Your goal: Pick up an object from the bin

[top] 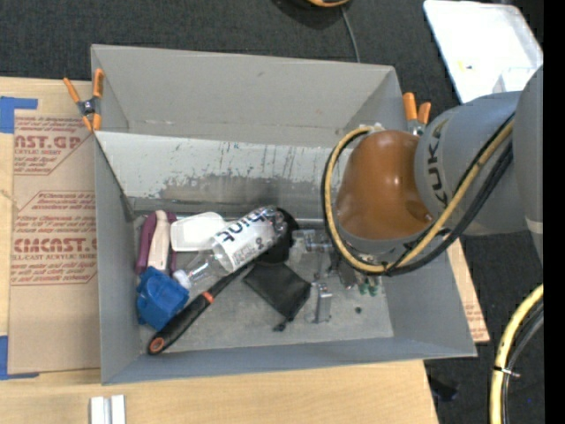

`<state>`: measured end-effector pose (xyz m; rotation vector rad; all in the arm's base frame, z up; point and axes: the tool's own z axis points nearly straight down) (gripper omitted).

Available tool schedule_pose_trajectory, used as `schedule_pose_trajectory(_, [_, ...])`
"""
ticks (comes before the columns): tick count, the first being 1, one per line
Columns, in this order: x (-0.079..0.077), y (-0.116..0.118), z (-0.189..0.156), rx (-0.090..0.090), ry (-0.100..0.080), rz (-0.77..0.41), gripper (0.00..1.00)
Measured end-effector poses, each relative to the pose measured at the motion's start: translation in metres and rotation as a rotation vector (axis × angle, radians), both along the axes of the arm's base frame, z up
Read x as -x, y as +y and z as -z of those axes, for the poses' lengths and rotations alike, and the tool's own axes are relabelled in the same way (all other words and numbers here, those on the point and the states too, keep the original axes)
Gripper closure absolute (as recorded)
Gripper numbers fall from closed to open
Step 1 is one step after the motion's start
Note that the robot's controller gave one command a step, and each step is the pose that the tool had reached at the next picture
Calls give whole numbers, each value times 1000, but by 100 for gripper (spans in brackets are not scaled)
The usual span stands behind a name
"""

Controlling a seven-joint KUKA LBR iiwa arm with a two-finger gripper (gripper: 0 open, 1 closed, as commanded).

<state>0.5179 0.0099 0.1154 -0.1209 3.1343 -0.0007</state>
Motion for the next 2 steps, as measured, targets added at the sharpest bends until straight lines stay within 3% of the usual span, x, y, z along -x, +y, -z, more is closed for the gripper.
schedule_pose_trajectory(1, [21,35,47,2,-8,-123,0])
schedule_pose_trajectory(2, [-13,35,44,0,-3,2,100])
